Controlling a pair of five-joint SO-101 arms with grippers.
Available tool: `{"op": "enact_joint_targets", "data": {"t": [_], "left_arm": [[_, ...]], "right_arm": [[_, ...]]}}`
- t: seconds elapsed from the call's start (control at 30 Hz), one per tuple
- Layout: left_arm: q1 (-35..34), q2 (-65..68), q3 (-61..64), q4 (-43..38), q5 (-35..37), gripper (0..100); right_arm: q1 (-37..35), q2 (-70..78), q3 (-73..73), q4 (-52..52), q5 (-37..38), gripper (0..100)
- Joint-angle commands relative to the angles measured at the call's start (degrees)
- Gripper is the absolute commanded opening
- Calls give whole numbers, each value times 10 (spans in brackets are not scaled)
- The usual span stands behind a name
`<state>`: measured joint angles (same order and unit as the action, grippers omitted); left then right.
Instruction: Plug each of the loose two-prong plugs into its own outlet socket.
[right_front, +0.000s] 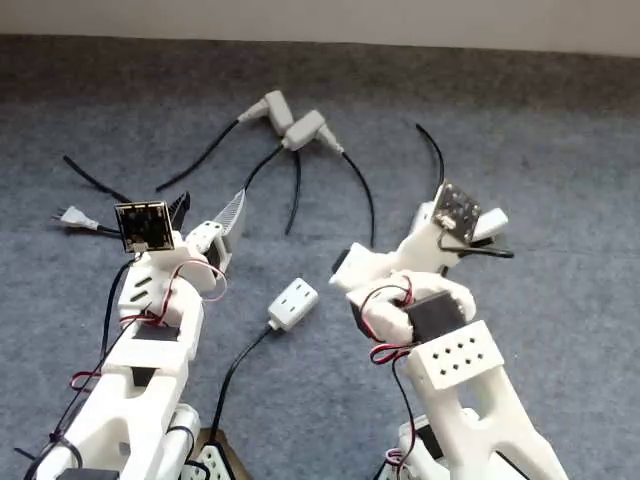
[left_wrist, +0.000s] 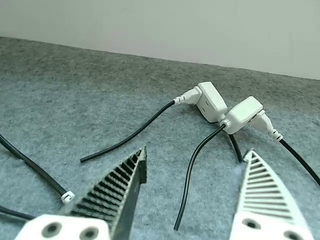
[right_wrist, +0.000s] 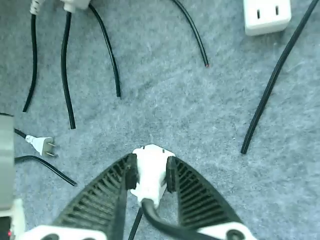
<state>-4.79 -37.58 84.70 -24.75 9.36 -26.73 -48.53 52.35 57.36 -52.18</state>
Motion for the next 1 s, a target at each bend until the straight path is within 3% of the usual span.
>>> {"op": "enact_joint_targets", "data": {"t": [0.0,0.27,0.7,0.97], "left_arm": [[-6,-1,-1,-7,4,295],[-5,-1,-1,-7,4,295],[-5,-1,0,1,4,295],[-5,-1,0,1,4,295]], "right_arm": [[-14,15,-1,-29,-71,7],[-33,191,-125,-19,-208,5],[-81,510,-458,246,-210,5],[-95,521,-514,260,-209,5]]}}
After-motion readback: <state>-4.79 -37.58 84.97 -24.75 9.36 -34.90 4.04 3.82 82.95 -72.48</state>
